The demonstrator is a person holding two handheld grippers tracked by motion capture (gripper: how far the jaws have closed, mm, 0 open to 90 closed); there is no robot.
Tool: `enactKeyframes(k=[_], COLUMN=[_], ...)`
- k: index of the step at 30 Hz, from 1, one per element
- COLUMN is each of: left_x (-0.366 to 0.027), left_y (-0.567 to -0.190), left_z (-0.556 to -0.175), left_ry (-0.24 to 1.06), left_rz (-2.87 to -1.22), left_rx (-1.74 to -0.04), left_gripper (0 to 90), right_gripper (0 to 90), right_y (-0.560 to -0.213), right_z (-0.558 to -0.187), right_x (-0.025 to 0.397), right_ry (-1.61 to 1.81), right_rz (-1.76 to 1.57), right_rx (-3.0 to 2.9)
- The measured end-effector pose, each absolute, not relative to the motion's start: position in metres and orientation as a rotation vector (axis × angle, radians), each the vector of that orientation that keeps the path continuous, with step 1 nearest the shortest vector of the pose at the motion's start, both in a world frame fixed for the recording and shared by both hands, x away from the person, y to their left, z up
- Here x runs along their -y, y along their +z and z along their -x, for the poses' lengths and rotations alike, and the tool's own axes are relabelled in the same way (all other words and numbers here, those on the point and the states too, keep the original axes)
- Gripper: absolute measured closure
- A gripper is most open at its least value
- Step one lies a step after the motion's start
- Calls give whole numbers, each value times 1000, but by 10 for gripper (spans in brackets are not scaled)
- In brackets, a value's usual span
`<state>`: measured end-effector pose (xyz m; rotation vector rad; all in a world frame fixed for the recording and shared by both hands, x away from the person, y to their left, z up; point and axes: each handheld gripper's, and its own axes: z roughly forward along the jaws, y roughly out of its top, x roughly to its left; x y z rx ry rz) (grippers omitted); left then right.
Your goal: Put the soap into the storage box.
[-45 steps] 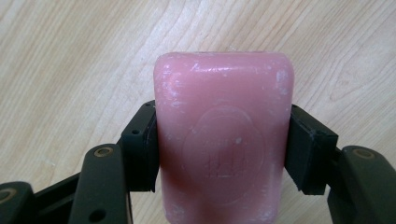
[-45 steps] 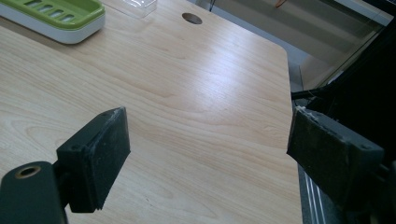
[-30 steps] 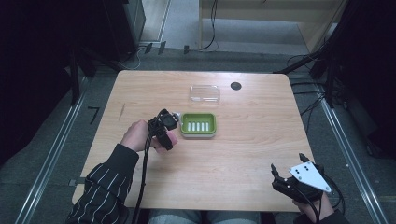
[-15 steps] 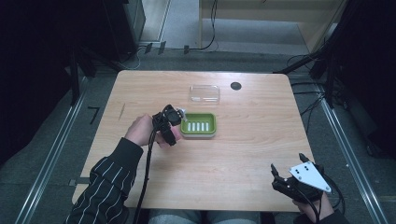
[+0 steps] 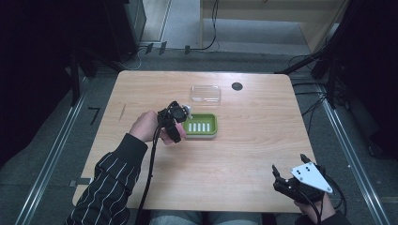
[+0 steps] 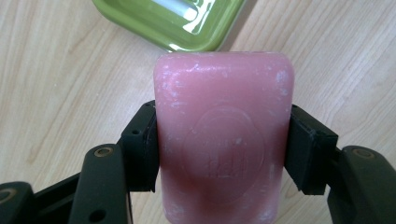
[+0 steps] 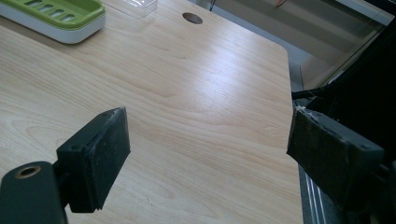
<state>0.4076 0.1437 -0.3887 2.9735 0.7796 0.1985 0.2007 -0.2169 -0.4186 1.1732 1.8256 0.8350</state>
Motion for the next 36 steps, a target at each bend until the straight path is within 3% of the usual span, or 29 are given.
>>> enactKeyframes(k=[36], left_x=[-104], left_y=[-392], left_z=[-431], left_ry=[233], left_rz=[-3017], left_rx=[-582], left_gripper=[384], right_gripper=[139], right_y=[-419], right_z=[-189], right_x=[227], right_ry=[801], right_rz=[-1214], right_rx=[-1801])
